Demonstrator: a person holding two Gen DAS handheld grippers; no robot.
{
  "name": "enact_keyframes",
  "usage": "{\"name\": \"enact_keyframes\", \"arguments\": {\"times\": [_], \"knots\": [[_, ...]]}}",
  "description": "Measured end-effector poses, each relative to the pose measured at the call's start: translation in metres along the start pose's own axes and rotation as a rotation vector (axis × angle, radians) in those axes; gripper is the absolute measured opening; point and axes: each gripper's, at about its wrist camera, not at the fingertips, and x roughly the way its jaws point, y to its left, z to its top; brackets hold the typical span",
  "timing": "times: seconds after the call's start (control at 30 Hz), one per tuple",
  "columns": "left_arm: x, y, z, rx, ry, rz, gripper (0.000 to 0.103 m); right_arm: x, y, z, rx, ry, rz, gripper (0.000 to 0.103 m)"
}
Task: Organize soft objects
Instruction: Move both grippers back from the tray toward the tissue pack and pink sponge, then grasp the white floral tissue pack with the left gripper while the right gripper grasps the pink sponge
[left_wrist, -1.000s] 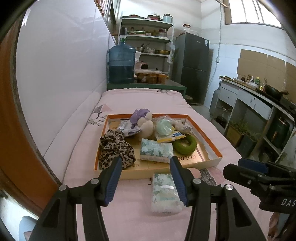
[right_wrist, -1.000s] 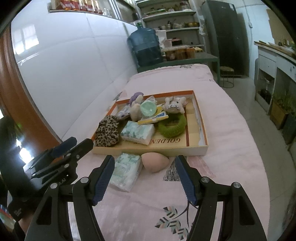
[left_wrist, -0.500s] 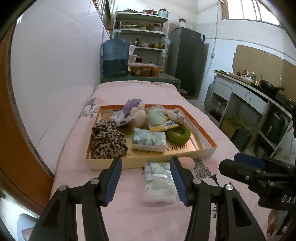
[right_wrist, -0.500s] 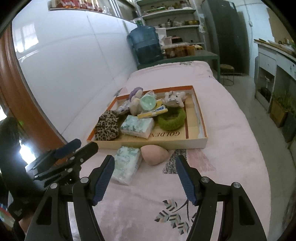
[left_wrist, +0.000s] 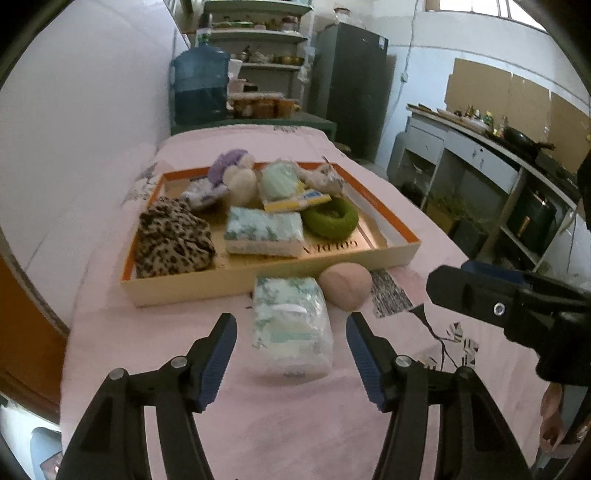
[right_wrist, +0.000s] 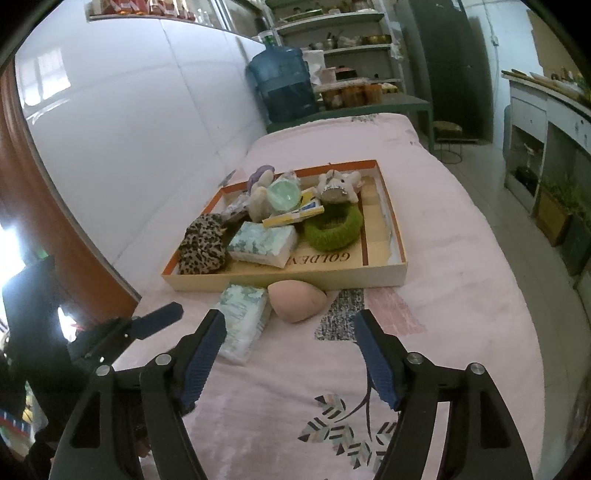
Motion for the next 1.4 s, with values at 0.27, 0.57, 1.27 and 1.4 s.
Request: {"name": "enact_keyframes", "arguments": {"times": [0.27, 0.57, 1.27, 1.4], "knots": [[0.021, -0.001, -0.004, 0.010, 0.052, 0.008, 0.061, 0.009, -0.007, -0.001, 0.016, 0.016, -0.004, 0.075], [0.042, 0.007, -0.005, -0.013, 0.089, 0.014, 0.062, 0.029, -0.012, -0.001, 0.029, 0.053, 0.006, 0.075], [0.046, 0.032, -0.007, -0.156, 0.082, -0.069, 0.045, 0.094, -0.003, 0.009, -0.009, 0.149, -0.016, 0.075], [0.047, 0.031, -0.007, -0.154, 0.082, -0.065, 0.045, 0.106, -0.001, 0.011, -0.017, 0.162, -0.027, 0.075]]}}
